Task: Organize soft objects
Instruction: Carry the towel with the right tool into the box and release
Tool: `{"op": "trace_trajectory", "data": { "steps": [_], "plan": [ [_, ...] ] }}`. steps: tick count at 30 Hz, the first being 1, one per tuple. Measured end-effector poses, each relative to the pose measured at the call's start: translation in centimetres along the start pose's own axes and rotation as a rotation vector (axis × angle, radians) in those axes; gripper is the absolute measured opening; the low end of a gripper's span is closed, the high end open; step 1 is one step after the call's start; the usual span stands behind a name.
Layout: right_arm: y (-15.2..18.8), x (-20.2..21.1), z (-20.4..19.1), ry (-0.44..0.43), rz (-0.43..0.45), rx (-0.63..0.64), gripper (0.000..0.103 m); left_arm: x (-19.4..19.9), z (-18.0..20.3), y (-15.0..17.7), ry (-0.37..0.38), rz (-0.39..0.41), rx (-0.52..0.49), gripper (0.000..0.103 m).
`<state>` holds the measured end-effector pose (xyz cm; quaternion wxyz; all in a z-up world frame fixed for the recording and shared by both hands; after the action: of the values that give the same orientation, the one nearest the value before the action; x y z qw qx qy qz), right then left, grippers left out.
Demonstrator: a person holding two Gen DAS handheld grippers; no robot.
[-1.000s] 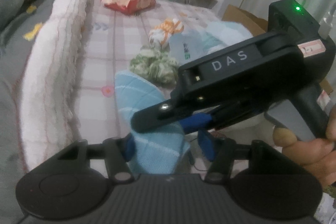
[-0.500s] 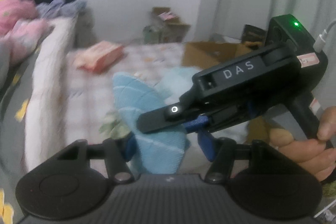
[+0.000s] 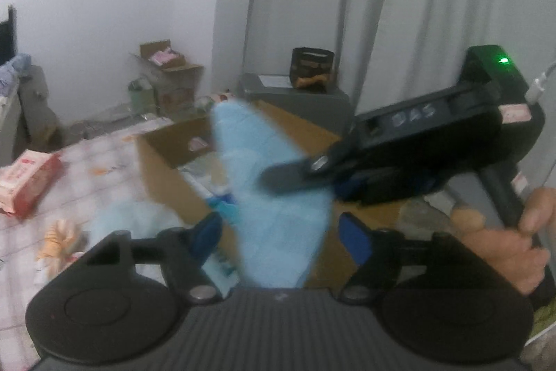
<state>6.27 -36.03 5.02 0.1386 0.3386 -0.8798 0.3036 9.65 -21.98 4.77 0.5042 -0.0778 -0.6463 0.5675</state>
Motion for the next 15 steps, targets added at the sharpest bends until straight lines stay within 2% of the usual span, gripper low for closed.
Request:
{"op": "trace_trajectory", "data": {
  "steps": [3,9,11,15],
  "plan": [
    [-2.3,2.8,2.6,0.114,0.076,0.017,0.025,-0.8,-0.3,0.4,0.013,-0.015,0.027,0.075],
    [-6.4,4.7,5.7,0.446,0.135,0.179,0.025,0.6,-3.6,1.9,-0.065,-0.03,0.081,0.075],
    [-7.6,4.4,6.6,0.55,0.122,0.24,0.025,1.4,-5.1,2.3,-0.103,-0.032,0.104,0.075],
    [-8.8,1.4,8.4,0.73,0.039,0.373,0.025,2.7,-7.4,3.0,-0.172,-0.033,0.14,0.075]
  ]
}}
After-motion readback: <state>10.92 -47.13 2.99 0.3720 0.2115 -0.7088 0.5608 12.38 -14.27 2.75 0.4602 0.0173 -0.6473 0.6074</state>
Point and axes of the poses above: each gripper's, at about its wrist camera, not at the fingertips, and x roughly against the way its jaws point, z to its right, y to its underside, the point moved 3 cm from there along -x, roughly the way its jaws point, and after that the axes turned 3 degrees about y, right-handed, at the moved point
